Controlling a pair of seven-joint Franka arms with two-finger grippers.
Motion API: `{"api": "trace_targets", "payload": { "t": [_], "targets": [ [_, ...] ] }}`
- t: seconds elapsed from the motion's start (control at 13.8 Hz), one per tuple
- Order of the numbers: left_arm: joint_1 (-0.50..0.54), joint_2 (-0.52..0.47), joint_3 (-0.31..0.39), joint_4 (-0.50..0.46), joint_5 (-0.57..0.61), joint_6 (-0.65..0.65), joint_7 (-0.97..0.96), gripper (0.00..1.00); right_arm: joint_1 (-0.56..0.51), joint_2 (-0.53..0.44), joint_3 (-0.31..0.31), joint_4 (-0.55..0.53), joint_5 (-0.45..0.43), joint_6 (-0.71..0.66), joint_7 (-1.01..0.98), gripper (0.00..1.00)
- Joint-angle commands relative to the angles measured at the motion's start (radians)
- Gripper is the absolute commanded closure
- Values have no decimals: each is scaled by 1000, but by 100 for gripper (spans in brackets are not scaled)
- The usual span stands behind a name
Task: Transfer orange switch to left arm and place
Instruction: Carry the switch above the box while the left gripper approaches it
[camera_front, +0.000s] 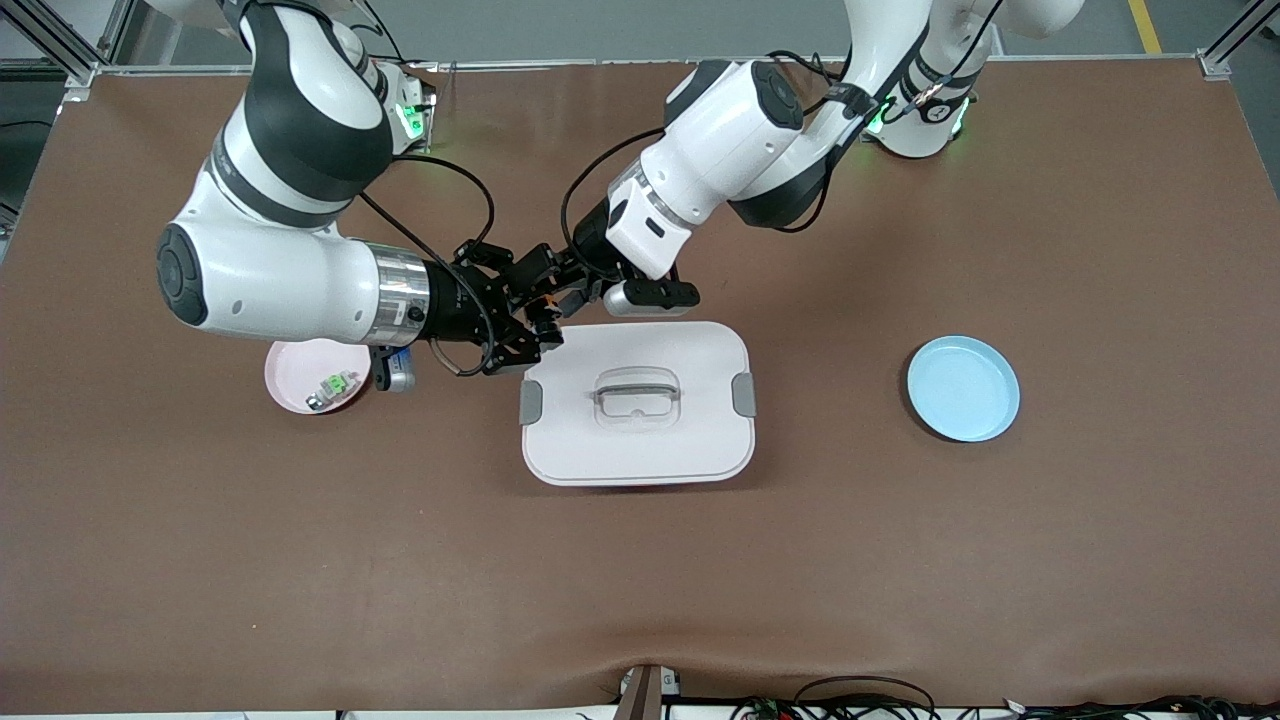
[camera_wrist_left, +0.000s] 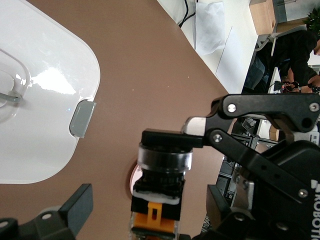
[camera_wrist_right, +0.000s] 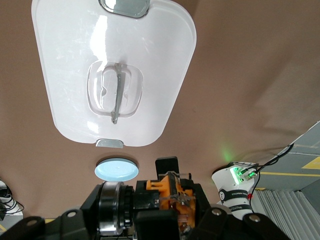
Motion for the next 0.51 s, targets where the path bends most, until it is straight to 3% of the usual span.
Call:
{"api": "trace_targets", "payload": {
  "t": [0.0, 0.43],
  "targets": [
    [-6, 7, 5, 26, 1, 9, -12, 0, 7, 19, -7, 36, 17, -7, 20, 100],
    [6, -2, 3, 21, -2, 8, -10, 0, 6, 25, -7, 36, 17, -7, 19, 100]
  ]
}}
